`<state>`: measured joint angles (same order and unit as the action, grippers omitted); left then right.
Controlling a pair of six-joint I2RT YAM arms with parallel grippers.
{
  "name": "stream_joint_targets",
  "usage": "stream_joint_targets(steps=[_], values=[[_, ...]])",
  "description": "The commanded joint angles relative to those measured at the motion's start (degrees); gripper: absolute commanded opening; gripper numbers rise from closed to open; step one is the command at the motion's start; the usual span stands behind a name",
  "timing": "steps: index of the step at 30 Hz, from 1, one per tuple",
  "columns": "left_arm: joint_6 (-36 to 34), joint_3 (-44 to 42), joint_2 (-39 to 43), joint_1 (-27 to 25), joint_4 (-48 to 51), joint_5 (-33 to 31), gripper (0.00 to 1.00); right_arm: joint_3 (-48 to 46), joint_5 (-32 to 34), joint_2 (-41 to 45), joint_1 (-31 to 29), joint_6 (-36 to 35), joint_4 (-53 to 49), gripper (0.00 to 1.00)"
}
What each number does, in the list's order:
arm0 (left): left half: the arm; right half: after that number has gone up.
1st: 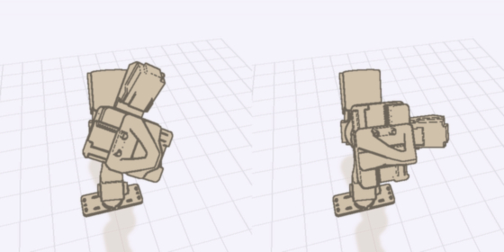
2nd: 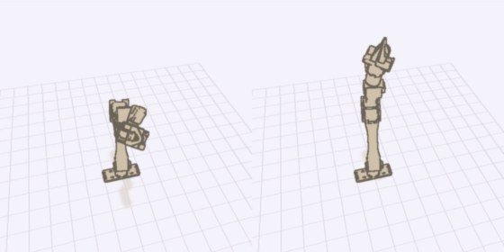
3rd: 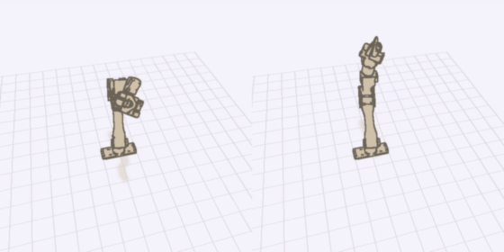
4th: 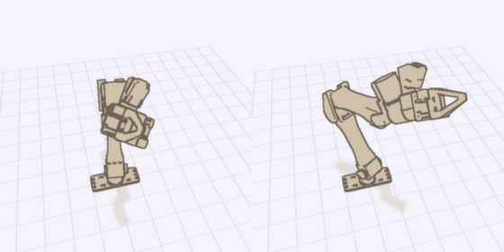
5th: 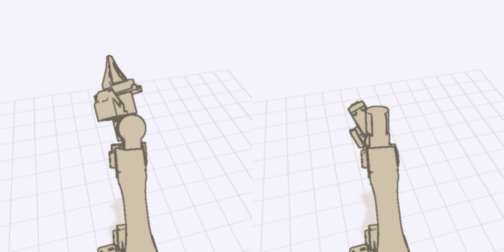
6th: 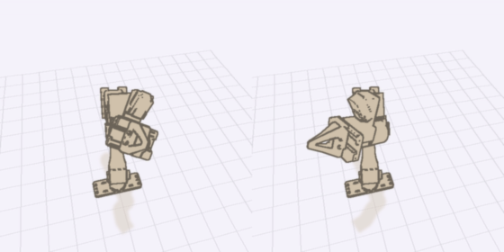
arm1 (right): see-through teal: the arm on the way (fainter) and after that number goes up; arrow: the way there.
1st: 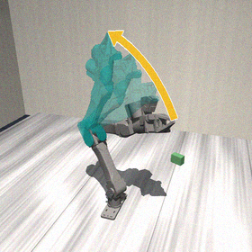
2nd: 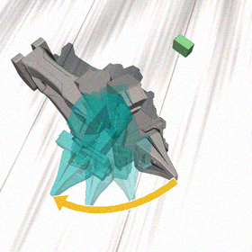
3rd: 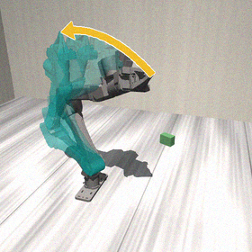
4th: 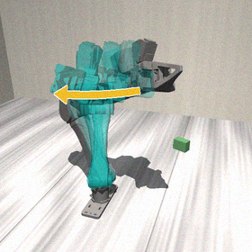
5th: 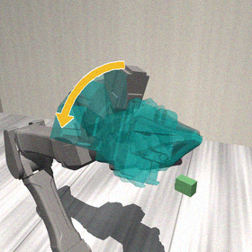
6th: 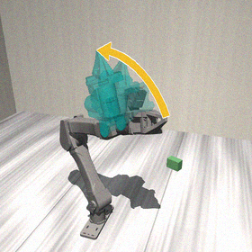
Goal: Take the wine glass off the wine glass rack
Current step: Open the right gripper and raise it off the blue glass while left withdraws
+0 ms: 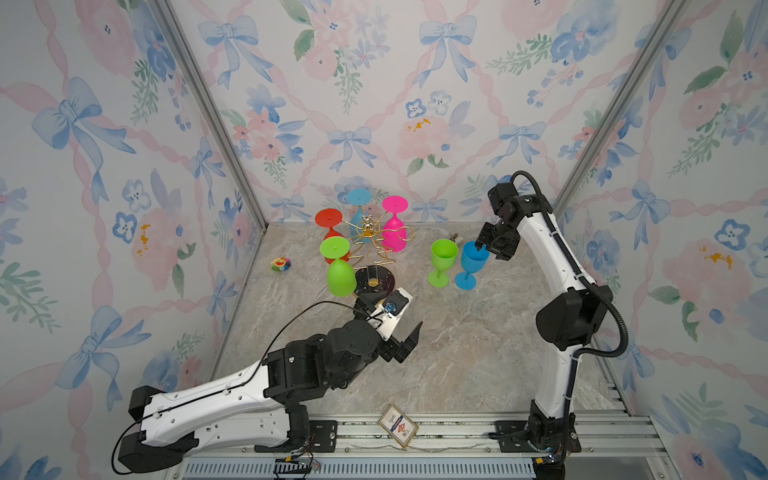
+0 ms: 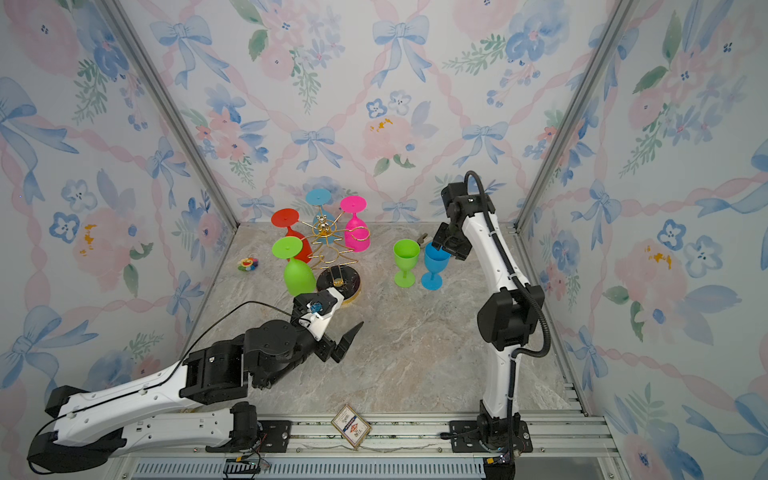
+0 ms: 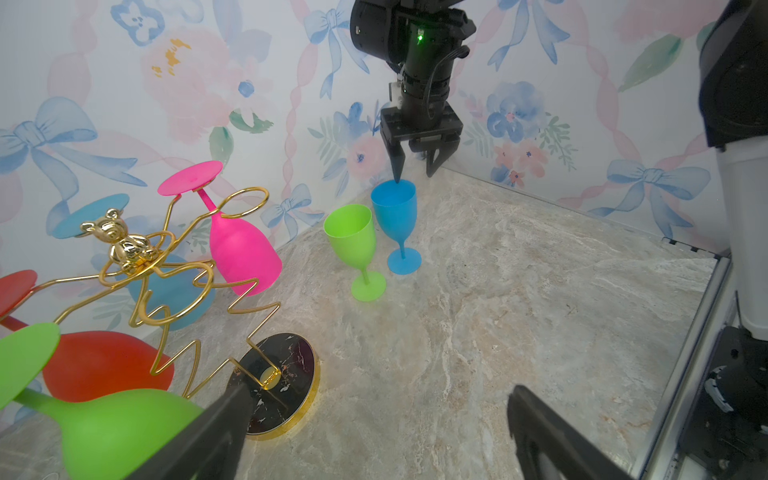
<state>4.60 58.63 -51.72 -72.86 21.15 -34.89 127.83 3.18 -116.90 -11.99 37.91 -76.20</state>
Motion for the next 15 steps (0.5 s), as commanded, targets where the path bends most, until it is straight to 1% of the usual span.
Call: stream_joint_targets(steps=[1, 4, 5, 7, 10, 13, 14, 15], values=[[1.55, 1.91, -0.25, 0.72, 0.64, 0.86, 0.98, 0.78, -2.73, 4.55, 0.52, -1.71, 0.17, 0.63], [2.29, 2.36, -0.18, 1.18, 0.52, 0.99, 0.98, 0.06, -4.68, 7.56, 0.43, -1.73, 1.60, 0.63], [2.70, 2.56, -0.14, 1.39, 0.51, 1.05, 0.98, -0.32, -5.14, 8.68, 0.35, -3.90, 2.18, 0.63], [3.23, 2.74, 0.17, 1.78, 0.50, 1.67, 0.98, -1.14, -5.82, 10.87, 0.17, -5.33, 3.11, 0.63], [3.99, 2.72, 0.51, 2.48, 0.55, 4.30, 0.98, -3.21, -9.56, 14.75, -0.62, -8.87, 5.03, 0.61], [5.01, 2.76, 0.85, 2.86, 0.56, 5.45, 0.98, -10.43, -14.41, 21.29, -1.68, -11.17, 11.77, 0.62], [5.44, 2.87, 0.93, 3.04, 0.61, 5.70, 0.98, -13.65, -15.73, 24.40, -2.13, -11.45, 14.68, 0.64], [5.73, 3.02, 1.07, 3.23, 0.59, 5.89, 0.98, -16.68, -16.50, 26.93, -2.61, -11.52, 17.51, 0.68]])
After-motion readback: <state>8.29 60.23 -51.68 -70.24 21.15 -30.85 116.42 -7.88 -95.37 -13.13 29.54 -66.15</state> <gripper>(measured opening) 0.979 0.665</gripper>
